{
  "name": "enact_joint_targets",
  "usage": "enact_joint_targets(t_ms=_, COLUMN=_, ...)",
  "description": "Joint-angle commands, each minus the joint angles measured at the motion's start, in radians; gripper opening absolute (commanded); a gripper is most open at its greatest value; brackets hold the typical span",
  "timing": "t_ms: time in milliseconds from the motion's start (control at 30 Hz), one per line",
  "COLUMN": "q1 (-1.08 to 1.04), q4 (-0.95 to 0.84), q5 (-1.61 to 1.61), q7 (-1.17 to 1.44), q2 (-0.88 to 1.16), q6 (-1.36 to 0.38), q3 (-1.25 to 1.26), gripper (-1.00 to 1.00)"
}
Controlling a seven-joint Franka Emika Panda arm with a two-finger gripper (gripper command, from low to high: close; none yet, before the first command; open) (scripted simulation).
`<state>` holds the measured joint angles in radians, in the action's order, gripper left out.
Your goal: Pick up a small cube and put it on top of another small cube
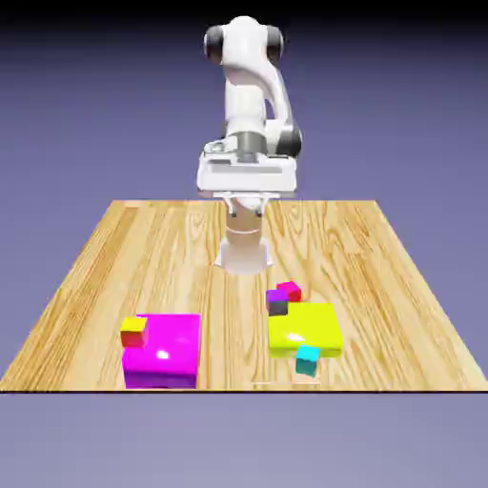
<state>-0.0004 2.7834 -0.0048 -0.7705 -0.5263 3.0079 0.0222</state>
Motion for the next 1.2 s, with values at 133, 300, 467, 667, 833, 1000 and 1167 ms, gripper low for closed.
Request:
enact_joint_targets(t_ms=133, q1=-0.052, q4=-0.110, q5=-0.020, q7=-0.122, q2=0.181, q6=-0.121, q3=0.092, gripper=0.00)
enact_joint_targets(t_ms=300, q1=-0.103, q4=-0.220, q5=-0.040, q7=-0.244, q2=0.362, q6=-0.241, q3=0.184, gripper=0.00)
enact_joint_targets(t_ms=467, q1=-0.155, q4=-0.330, q5=-0.060, q7=-0.367, q2=0.544, q6=-0.362, q3=0.276, gripper=0.00)
enact_joint_targets(t_ms=667, q1=-0.217, q4=-0.463, q5=-0.084, q7=-0.513, q2=0.761, q6=-0.506, q3=0.386, gripper=0.00)
enact_joint_targets(t_ms=833, q1=-0.269, q4=-0.573, q5=-0.104, q7=-0.635, q2=0.942, q6=-0.627, q3=0.479, gripper=0.00)
enact_joint_targets(t_ms=1000, q1=-0.247, q4=-0.594, q5=-0.147, q7=-0.687, q2=1.057, q6=-0.580, q3=0.462, gripper=0.00)
enact_joint_targets(t_ms=1167, q1=-0.232, q4=-0.592, q5=-0.164, q7=-0.697, q2=1.089, q6=-0.546, q3=0.445, gripper=-1.00)
